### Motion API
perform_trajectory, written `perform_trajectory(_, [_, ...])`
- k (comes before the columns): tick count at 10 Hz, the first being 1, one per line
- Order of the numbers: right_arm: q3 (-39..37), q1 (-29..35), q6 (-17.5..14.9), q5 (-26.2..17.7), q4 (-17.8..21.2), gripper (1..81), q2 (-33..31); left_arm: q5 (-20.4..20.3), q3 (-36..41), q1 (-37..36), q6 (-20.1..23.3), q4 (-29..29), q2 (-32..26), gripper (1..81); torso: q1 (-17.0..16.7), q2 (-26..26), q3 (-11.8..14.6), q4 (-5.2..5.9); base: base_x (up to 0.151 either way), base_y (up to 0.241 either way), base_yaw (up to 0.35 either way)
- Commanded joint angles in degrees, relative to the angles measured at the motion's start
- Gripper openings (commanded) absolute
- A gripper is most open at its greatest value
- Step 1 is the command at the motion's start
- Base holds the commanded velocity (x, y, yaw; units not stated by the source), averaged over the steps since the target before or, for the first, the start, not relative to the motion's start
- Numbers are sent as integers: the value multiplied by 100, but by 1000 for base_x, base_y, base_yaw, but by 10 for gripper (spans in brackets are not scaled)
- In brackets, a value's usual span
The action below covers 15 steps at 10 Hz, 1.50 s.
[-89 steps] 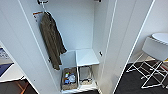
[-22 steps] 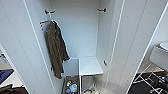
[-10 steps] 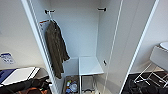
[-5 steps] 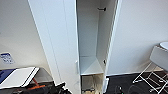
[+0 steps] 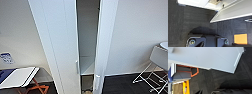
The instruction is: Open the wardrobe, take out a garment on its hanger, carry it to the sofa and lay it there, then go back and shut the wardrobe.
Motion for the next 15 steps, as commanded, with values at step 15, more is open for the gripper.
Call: perform_trajectory(15, [-3136, -3353, -193, 931, -2692, 811, 1755, -1827, -3812, 2839, 194, 2157, 2831, 811, -15, -9, 13, 0, 0, 0, 0])
